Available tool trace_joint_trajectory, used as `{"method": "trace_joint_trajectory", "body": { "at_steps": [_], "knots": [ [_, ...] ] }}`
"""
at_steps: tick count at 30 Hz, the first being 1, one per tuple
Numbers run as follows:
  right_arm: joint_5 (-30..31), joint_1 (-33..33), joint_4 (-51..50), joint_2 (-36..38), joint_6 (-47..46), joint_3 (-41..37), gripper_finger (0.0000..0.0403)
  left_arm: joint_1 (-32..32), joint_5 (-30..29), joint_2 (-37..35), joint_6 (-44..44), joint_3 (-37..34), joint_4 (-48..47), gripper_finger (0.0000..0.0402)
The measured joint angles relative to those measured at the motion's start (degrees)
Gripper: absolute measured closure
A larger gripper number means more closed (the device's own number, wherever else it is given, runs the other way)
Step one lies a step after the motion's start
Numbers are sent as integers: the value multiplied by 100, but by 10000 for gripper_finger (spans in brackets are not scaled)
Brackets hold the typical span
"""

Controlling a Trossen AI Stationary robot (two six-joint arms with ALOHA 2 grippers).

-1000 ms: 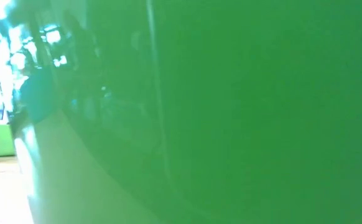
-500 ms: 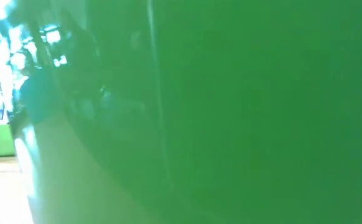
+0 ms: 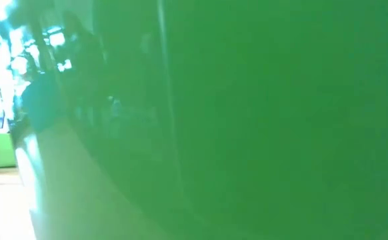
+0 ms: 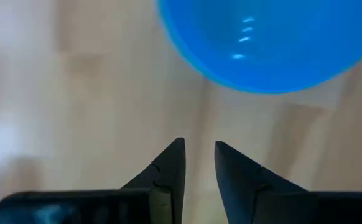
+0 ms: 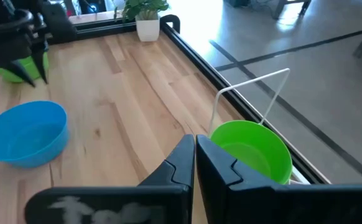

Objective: Pick & Place Mini bowls
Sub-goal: Stack the top blue bowl on top of the blue bowl on the shelf

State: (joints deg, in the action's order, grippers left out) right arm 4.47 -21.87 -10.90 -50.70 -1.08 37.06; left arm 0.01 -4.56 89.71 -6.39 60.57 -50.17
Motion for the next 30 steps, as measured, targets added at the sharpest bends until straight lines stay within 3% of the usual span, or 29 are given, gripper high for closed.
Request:
{"method": "trace_joint_trajectory", "body": {
  "at_steps": [6, 17, 26, 30],
  "knots": [
    [1, 0, 4, 0, 0, 0, 390, -13, 798, 0, 121, -300, 875, 317],
    [2, 0, 8, 0, -191, 0, 390, -35, 857, 24, 314, -446, 2541, 317],
    [2, 0, -41, 0, -190, 0, 390, -35, 479, -121, 191, -141, 1070, 316],
    [2, 0, -51, 0, -179, 0, 390, -35, 403, -163, 130, -278, 1012, 316]
  ]
}}
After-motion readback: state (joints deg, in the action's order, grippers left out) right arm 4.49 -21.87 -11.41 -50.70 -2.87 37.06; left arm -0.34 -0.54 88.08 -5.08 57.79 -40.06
